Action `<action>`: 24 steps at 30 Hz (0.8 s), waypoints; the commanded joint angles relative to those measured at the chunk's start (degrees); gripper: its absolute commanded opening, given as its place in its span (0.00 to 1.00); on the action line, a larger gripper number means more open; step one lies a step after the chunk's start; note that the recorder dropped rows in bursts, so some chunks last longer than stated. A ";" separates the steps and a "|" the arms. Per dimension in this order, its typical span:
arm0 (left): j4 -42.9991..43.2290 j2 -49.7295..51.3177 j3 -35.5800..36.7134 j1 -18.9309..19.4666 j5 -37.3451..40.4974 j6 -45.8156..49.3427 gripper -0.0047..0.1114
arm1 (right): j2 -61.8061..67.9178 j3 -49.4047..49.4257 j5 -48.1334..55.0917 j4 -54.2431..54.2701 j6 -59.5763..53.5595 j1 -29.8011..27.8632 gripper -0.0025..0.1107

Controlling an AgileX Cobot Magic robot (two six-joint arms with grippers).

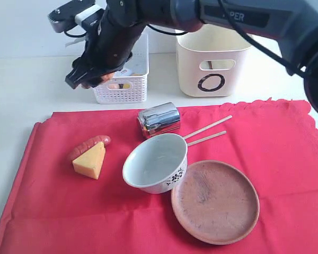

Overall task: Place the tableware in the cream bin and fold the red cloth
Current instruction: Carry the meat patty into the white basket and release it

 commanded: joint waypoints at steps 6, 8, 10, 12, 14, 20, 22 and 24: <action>0.00 -0.37 0.21 0.00 -0.13 0.00 0.04 | -0.83 -0.16 -5.32 -4.64 4.23 -3.89 0.02; 0.00 -0.37 0.21 0.00 -0.13 0.00 0.04 | -0.57 -0.16 -6.90 -4.85 5.33 -4.20 0.02; 0.00 -0.37 0.21 0.00 -0.13 0.00 0.04 | -0.07 -0.16 -8.38 -5.65 5.58 -4.20 0.02; 0.00 -0.37 0.21 0.00 -0.13 0.00 0.04 | 0.65 -0.16 -9.45 -7.10 5.58 -4.20 0.02; 0.00 -0.37 0.21 0.00 -0.13 0.00 0.04 | 1.30 -0.16 -10.64 -8.27 5.84 -4.20 0.02; 0.00 -0.37 0.21 0.00 -0.13 0.00 0.04 | 2.08 -0.16 -13.51 -9.45 5.84 -4.20 0.02; 0.00 -0.37 0.21 0.00 -0.13 0.00 0.04 | 2.29 -0.16 -13.81 -10.85 5.84 -4.20 0.02; 0.00 -0.37 0.21 0.00 -0.13 0.00 0.04 | 2.59 -0.16 -13.91 -12.47 5.84 -4.20 0.02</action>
